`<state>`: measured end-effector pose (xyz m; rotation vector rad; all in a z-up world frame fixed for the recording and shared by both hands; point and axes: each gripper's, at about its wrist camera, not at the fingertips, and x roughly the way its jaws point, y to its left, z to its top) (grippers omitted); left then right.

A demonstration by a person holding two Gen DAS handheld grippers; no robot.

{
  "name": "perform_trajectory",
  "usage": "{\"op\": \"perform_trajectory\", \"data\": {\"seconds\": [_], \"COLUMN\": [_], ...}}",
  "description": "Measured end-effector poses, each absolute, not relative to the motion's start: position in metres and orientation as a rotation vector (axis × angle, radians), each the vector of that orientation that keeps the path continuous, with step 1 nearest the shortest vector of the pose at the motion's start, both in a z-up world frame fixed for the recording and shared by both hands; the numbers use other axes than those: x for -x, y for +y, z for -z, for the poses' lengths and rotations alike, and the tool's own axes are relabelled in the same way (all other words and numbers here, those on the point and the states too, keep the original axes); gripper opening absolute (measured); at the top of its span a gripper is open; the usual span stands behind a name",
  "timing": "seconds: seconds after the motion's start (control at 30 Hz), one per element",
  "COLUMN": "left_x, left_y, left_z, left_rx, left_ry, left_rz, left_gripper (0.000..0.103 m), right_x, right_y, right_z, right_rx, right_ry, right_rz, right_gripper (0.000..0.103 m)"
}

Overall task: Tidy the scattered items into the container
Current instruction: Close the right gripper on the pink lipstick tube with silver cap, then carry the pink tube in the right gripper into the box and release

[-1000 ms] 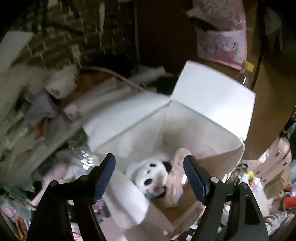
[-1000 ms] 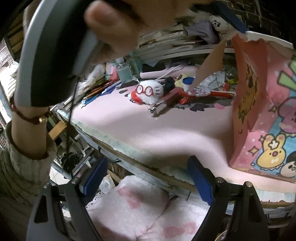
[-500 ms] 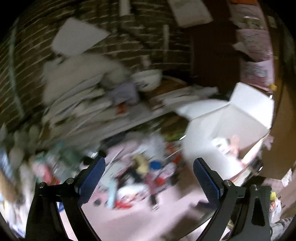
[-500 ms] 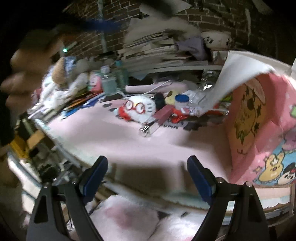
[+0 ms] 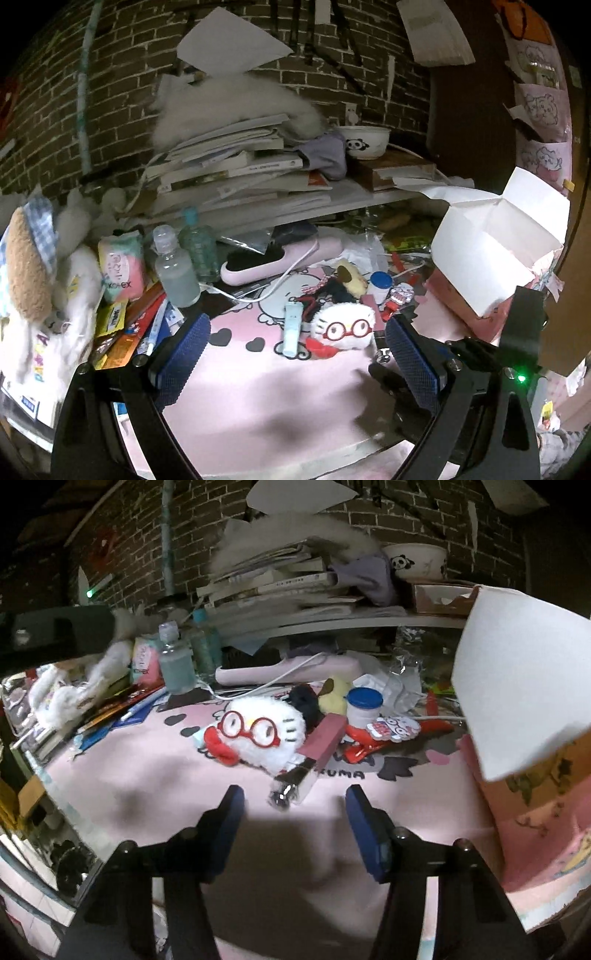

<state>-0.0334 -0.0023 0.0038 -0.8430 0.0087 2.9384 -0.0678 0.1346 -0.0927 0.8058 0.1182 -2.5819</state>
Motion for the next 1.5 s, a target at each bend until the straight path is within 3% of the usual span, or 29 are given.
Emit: {"op": "perform_trajectory", "data": {"seconds": [0.2, 0.23, 0.33, 0.63, 0.77, 0.9, 1.03, 1.5], "left_x": [0.036, 0.037, 0.039, 0.042, 0.044, 0.049, 0.054, 0.051], "left_y": [-0.005, -0.005, -0.003, 0.005, 0.007, 0.006, 0.005, -0.004], "left_z": [-0.001, 0.000, 0.002, 0.010, 0.010, 0.013, 0.017, 0.018], "left_rx": [0.837, 0.839, 0.843, 0.866, 0.868, 0.884, 0.908, 0.910], "left_ry": [-0.001, 0.003, 0.014, 0.026, 0.026, 0.027, 0.008, -0.027], "left_rz": [-2.930, -2.929, -2.924, -2.903, -2.895, -2.901, -2.894, -2.896], "left_gripper": [0.095, 0.095, 0.095, 0.095, 0.095, 0.095, 0.095, 0.095], "right_x": [0.082, 0.083, 0.083, 0.051, 0.058, 0.071, 0.073, 0.048], "right_y": [0.126, 0.126, 0.131, 0.152, 0.151, 0.146, 0.140, 0.135], "right_z": [0.097, 0.097, 0.098, 0.097, 0.100, 0.102, 0.103, 0.054], "right_rx": [-0.834, -0.833, -0.821, -0.784, -0.767, -0.741, -0.706, -0.514], "right_ry": [0.137, 0.137, 0.137, 0.189, 0.171, 0.169, 0.209, 0.251], "right_rz": [2.623, 2.629, 2.653, 2.672, 2.672, 2.674, 2.681, 2.672], "right_gripper": [0.030, 0.022, 0.017, 0.016, 0.027, 0.027, 0.015, 0.015]}}
